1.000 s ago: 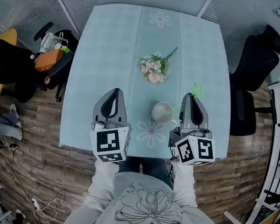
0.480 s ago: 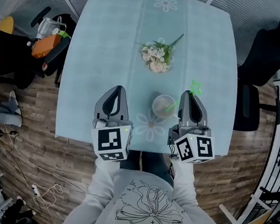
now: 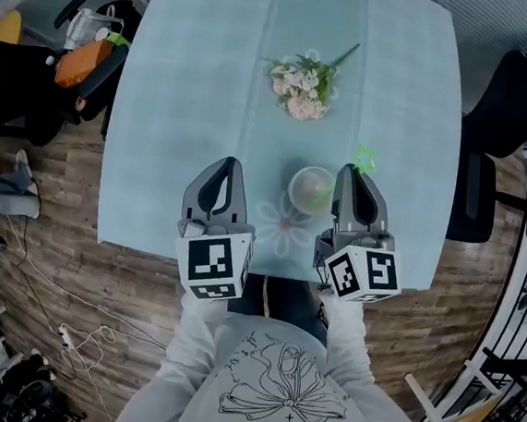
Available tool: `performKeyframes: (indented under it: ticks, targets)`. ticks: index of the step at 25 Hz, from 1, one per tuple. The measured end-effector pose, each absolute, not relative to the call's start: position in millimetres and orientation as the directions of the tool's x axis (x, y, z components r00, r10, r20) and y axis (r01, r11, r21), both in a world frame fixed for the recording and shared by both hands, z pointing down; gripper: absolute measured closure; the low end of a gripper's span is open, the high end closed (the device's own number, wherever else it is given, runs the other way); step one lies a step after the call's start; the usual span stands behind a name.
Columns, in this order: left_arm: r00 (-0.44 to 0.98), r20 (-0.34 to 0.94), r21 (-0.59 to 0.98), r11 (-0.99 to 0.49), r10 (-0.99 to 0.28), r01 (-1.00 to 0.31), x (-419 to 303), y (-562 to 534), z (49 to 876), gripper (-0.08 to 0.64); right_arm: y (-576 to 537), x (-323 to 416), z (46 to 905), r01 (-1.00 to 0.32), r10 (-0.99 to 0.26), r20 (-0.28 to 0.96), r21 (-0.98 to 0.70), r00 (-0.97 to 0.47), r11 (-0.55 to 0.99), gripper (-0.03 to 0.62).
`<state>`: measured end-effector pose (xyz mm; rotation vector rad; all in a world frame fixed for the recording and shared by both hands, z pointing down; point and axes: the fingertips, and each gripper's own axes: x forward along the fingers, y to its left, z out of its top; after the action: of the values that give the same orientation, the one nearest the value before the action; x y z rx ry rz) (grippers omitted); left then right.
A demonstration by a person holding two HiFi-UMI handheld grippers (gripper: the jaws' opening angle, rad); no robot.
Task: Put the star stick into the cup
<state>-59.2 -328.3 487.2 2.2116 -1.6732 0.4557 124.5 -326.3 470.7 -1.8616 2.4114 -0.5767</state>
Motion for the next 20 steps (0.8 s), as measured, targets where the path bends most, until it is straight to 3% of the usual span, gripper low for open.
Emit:
performKeyframes:
  ticks: [20]
  targets:
    - [0.262, 0.497, 0.084, -0.255, -0.827, -0.963, -51.8, -324.6, 523.6, 0.557, -333.7, 123.4, 521.4, -0.917, -0.919, 0.279, -0.361, -0.279, 0.169, 0.577]
